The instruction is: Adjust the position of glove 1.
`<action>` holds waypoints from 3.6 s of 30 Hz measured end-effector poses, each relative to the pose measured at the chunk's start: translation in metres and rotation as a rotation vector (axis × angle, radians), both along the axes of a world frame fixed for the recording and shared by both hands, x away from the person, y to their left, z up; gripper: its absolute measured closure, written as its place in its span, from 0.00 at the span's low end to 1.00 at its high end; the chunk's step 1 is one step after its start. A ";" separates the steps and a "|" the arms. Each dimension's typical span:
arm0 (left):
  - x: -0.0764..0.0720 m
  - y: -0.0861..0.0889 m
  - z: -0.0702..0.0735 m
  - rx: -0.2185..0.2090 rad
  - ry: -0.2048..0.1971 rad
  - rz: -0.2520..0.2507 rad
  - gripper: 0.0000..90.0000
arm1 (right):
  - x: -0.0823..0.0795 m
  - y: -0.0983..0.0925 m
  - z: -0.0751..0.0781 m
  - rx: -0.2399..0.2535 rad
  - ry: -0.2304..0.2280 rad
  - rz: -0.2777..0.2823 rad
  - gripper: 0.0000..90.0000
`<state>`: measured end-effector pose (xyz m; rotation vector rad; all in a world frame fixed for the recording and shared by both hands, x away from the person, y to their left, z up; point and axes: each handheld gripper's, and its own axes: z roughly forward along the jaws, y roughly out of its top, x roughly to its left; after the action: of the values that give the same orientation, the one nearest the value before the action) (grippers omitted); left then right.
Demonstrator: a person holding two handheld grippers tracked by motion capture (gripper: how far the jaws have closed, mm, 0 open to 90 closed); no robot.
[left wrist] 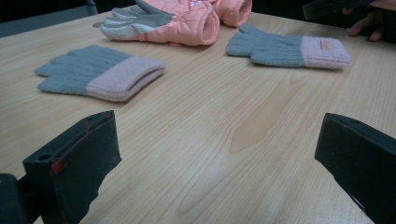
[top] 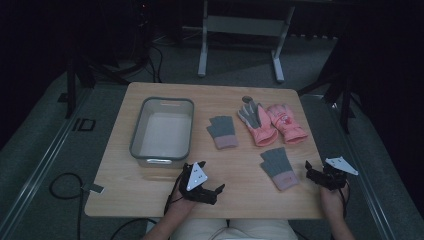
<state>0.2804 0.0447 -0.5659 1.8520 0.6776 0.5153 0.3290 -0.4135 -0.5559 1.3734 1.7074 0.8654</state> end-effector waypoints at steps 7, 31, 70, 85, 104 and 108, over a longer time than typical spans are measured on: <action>-0.001 -0.001 0.000 -0.001 -0.001 -0.012 0.00 | -0.001 -0.002 0.000 0.022 0.003 -0.022 0.14; -0.001 0.000 0.000 -0.009 0.001 -0.017 0.00 | 0.006 0.007 0.038 0.037 0.157 0.038 0.13; 0.000 0.001 0.000 -0.011 0.006 -0.027 0.00 | 0.046 0.065 0.102 0.141 0.117 0.200 0.15; -0.001 0.001 0.000 -0.010 -0.008 -0.028 0.00 | 0.075 0.122 0.120 0.106 0.100 0.358 0.26; -0.001 0.001 0.000 -0.015 -0.002 -0.037 0.00 | 0.103 0.200 0.102 0.083 0.109 0.520 0.40; 0.000 0.001 0.000 -0.016 0.000 -0.039 0.00 | 0.109 0.211 0.094 0.071 0.127 0.543 0.45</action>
<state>0.2801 0.0461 -0.5660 1.8464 0.6428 0.4829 0.4377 -0.2021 -0.4615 1.0335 2.2164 1.1588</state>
